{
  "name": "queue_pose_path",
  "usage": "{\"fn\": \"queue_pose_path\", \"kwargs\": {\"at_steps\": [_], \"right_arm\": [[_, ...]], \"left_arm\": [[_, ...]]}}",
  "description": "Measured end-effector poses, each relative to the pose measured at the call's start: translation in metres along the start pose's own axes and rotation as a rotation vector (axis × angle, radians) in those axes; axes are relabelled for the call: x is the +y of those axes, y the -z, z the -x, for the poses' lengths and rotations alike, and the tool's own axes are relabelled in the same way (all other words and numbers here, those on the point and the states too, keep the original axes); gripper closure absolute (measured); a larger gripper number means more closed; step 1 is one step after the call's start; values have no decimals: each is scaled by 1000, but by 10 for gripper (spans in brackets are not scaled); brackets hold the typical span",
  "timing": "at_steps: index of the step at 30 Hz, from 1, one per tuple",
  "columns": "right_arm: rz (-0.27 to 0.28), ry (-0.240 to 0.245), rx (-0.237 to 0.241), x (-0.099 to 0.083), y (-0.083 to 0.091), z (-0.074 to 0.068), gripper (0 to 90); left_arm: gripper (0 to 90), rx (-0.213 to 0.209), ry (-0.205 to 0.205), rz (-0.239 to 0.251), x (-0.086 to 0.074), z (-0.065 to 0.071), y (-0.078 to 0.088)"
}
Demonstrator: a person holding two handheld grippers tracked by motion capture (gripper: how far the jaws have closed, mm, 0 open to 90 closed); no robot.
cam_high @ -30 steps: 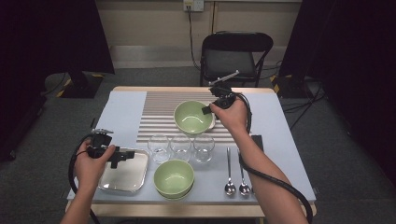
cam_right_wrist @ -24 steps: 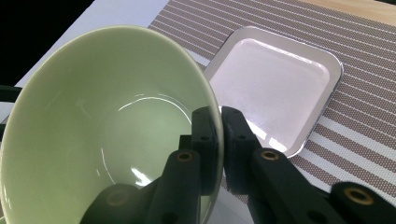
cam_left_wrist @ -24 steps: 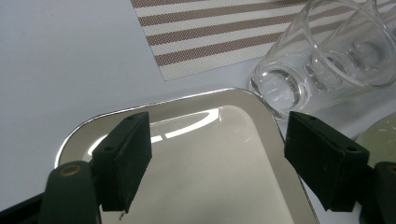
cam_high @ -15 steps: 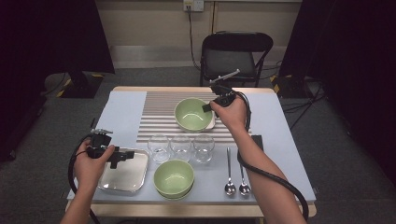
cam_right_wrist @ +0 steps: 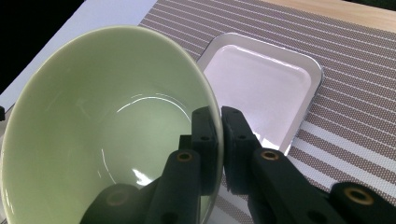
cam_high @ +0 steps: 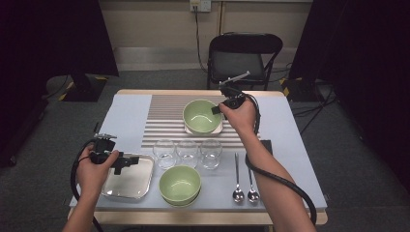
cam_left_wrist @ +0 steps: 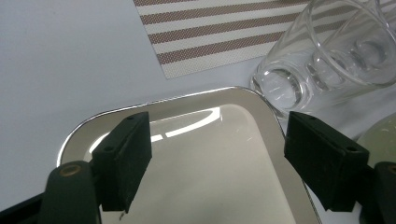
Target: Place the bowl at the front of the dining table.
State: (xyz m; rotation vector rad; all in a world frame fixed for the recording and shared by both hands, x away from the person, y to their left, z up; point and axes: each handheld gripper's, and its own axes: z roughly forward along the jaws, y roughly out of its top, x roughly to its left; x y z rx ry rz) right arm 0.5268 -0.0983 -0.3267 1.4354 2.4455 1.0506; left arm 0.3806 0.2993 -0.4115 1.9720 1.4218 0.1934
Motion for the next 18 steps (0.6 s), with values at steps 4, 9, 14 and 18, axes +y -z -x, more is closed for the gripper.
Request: {"fn": "queue_pose_path", "kwargs": {"at_steps": [4, 9, 14, 18], "right_arm": [[-1, -7, -2, 0, -2, 2, 850], [-4, -8, 0, 1, -7, 4, 849], [-3, -11, -6, 4, -10, 6, 849], [2, -18, -8, 6, -13, 9, 849]], "left_arm": [[233, 0, 5, 4, 0, 0, 0], [234, -2, 1, -1, 0, 0, 0], [233, -2, 7, -6, 0, 0, 0], [233, -2, 11, -2, 0, 0, 0]]}}
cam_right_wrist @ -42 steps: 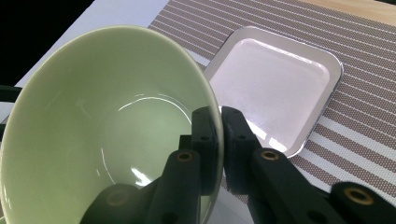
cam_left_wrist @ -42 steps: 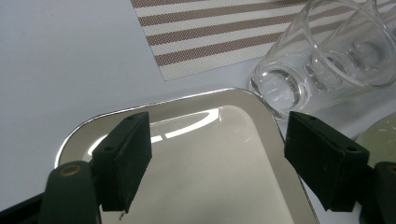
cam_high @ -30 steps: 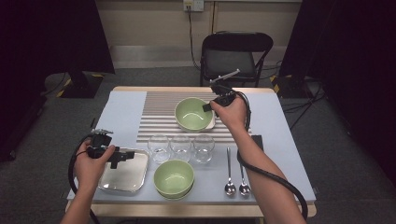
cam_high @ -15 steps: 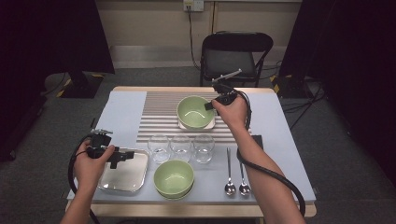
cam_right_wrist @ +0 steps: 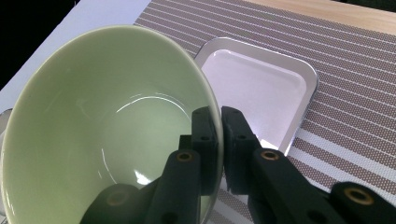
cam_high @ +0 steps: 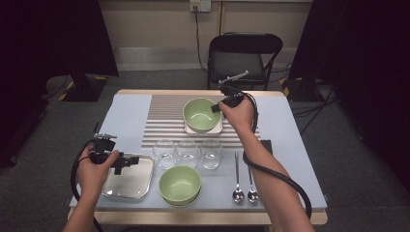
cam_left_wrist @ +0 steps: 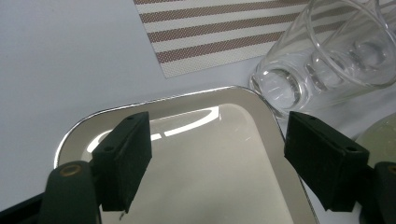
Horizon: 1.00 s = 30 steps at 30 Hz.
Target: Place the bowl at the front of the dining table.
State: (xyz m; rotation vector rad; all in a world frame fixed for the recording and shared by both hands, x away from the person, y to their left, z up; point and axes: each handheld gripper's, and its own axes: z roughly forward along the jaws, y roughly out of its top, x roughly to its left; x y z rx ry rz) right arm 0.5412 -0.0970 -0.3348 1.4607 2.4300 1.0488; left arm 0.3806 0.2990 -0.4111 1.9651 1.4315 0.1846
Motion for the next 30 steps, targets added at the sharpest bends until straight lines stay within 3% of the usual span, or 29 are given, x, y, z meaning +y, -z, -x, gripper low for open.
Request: {"fn": "queue_pose_path", "kwargs": {"at_steps": [30], "right_arm": [[12, -51, -22, 6, -11, 18, 849]], "left_arm": [[230, -8, 3, -1, -1, 0, 1]]}}
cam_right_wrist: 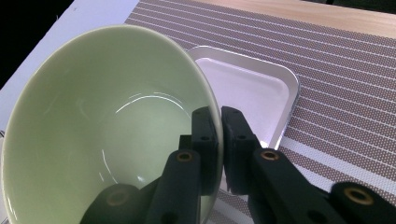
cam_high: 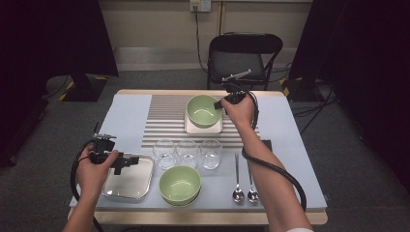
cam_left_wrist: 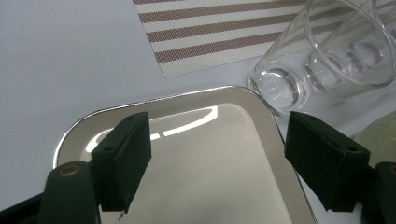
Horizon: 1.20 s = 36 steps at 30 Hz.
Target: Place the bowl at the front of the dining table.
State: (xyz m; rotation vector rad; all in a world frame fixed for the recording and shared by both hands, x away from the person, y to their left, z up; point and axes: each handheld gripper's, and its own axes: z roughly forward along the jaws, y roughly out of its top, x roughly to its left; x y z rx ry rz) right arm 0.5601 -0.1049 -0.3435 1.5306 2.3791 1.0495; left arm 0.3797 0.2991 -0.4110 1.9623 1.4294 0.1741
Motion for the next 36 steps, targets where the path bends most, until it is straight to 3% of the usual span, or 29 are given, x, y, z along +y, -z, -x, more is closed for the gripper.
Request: {"fn": "queue_pose_path", "kwargs": {"at_steps": [36], "right_arm": [[5, -18, -19, 3, -15, 6, 848]], "left_arm": [[230, -2, -3, 8, -1, -1, 1]]}}
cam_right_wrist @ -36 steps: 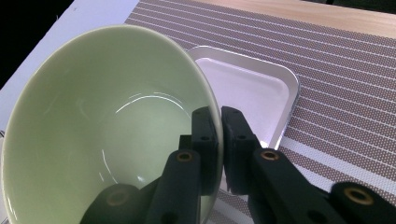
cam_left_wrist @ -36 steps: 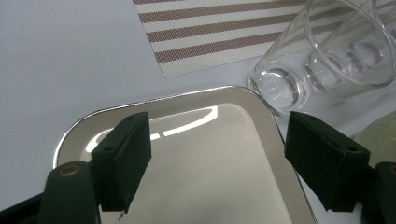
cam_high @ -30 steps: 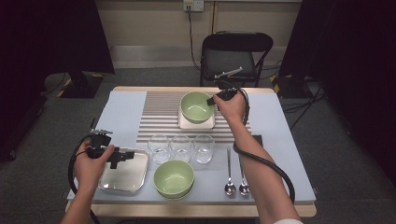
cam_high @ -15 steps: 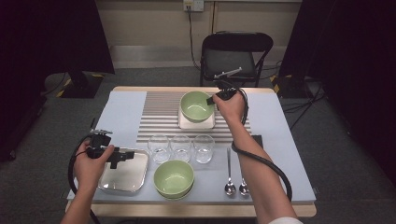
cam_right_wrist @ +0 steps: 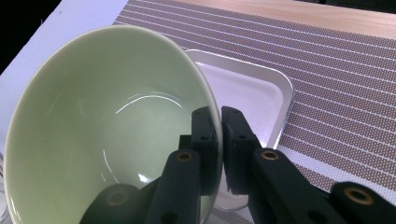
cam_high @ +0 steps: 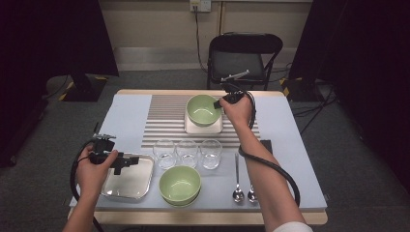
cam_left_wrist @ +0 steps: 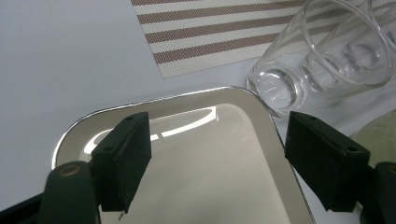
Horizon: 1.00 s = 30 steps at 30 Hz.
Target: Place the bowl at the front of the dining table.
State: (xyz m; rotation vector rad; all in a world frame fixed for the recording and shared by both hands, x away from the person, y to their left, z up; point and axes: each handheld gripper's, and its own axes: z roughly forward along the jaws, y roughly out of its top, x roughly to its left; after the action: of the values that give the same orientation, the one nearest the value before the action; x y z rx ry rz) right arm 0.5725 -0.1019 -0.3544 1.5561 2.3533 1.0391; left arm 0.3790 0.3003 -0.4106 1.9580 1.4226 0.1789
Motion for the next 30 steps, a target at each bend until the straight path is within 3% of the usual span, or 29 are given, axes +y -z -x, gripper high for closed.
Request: {"fn": "queue_pose_path", "kwargs": {"at_steps": [30], "right_arm": [[2, -19, -3, -1, -15, 6, 848]], "left_arm": [[230, -5, 8, 7, 0, -3, 2]]}}
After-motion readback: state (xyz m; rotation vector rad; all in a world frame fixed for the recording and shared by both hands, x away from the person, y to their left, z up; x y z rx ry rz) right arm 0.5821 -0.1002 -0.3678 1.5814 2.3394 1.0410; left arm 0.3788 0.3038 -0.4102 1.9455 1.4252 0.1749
